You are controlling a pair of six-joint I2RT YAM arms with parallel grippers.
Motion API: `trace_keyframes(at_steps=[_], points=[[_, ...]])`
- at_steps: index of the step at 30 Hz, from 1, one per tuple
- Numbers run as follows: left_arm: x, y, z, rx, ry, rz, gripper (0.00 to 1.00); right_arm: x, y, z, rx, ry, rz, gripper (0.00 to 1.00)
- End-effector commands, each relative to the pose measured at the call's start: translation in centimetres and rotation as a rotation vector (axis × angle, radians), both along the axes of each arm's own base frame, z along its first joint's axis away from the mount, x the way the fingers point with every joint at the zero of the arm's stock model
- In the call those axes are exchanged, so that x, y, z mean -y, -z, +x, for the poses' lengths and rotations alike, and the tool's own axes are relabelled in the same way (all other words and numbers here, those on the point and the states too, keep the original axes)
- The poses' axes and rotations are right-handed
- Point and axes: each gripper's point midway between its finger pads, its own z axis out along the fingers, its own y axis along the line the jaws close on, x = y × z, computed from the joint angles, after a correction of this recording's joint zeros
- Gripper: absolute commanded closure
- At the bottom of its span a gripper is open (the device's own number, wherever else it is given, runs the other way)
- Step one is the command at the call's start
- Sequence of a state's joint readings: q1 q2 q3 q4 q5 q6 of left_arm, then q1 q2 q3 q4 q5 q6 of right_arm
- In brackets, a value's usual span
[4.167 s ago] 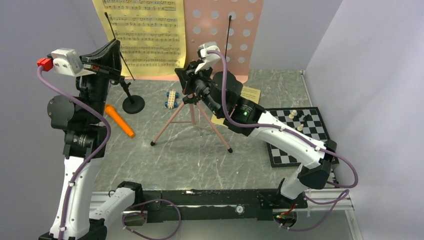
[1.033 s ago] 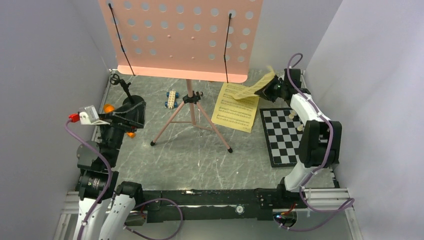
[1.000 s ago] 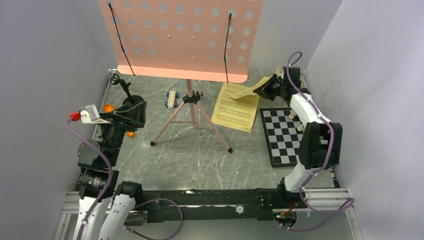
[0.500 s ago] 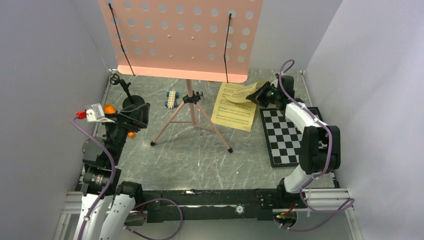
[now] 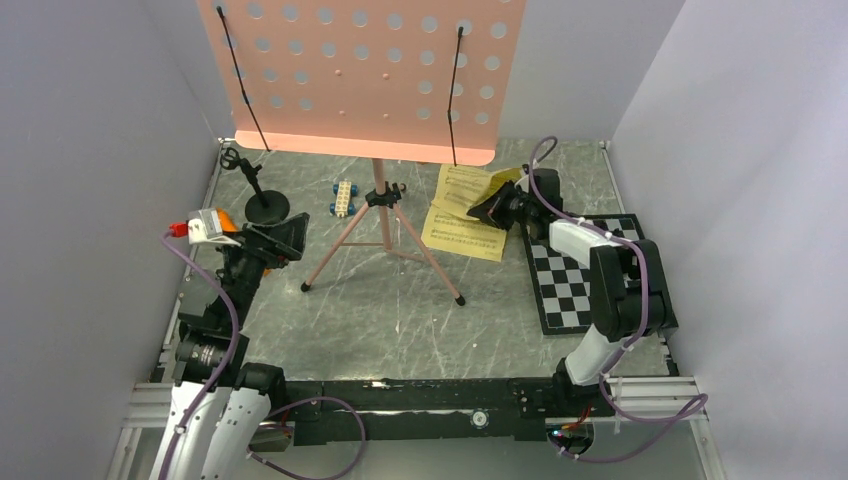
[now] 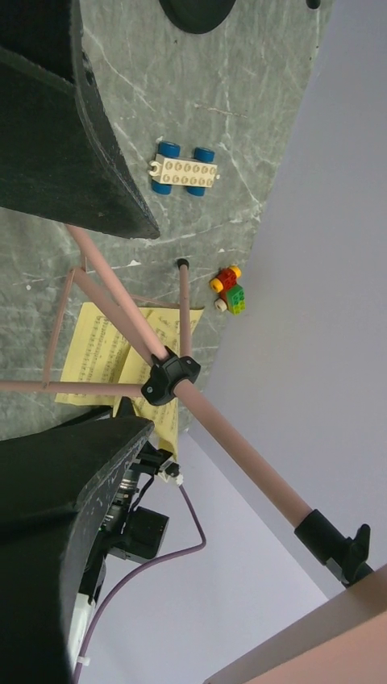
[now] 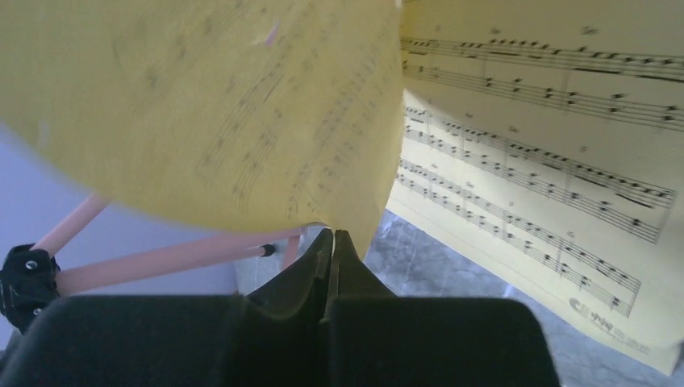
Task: Pack up the instrument practice props
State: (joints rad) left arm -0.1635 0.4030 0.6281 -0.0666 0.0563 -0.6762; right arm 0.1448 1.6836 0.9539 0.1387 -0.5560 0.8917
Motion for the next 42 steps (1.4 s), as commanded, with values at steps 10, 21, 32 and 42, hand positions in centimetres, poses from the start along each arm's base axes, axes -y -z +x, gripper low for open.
trace_keyframes(at_steps=[10, 21, 32, 42], points=[[1.1, 0.0, 0.4, 0.005, 0.052, -0.034, 0.16, -0.7, -0.9, -0.6, 0.051, -0.003, 0.006, 1.0], [1.3, 2.2, 1.0, -0.056, 0.06, -0.016, 0.14, 2.6, 5.5, -5.0, -0.116, 0.11, -0.117, 0.72], [1.3, 6.3, 1.1, -0.152, 0.057, 0.018, 0.12, 4.9, 0.6, -6.0, 0.003, 0.165, -0.292, 0.38], [4.8, 7.9, 2.7, -0.09, 0.238, 0.028, 0.15, -6.1, -5.4, -8.5, 0.479, -0.172, -0.405, 0.35]])
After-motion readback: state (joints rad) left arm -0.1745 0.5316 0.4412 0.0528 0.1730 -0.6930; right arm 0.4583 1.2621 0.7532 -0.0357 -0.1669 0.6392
